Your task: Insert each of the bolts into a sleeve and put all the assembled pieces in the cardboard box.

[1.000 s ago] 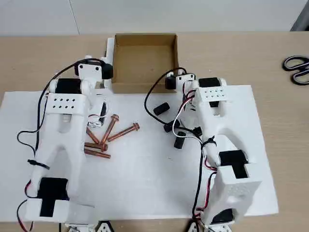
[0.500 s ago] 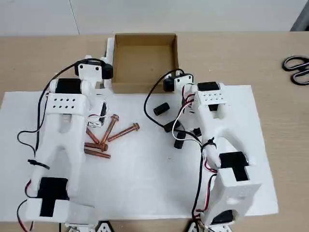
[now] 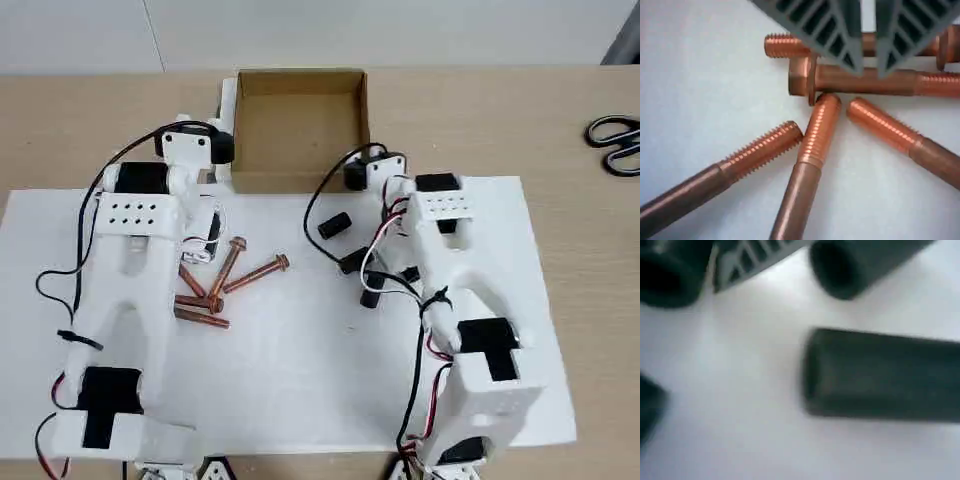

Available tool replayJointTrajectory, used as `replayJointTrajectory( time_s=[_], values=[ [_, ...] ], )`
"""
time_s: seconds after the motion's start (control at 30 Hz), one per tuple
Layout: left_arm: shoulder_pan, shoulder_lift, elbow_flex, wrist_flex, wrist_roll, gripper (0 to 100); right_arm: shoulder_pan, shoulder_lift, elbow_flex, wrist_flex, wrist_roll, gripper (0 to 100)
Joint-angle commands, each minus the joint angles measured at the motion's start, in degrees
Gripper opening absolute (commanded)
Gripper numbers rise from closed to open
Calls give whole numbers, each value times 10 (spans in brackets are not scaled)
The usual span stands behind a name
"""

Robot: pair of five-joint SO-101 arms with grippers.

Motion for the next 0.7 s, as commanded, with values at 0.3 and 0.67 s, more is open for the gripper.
replayJointTrajectory(
  time_s=[0.3, 0.67],
  values=[
    [1, -4, 23, -5, -4, 6, -3, 3, -21, 58, 0, 6],
    [-2, -9, 22, -4, -2, 6, -3, -29, -209, 216, -1, 7]
  ],
)
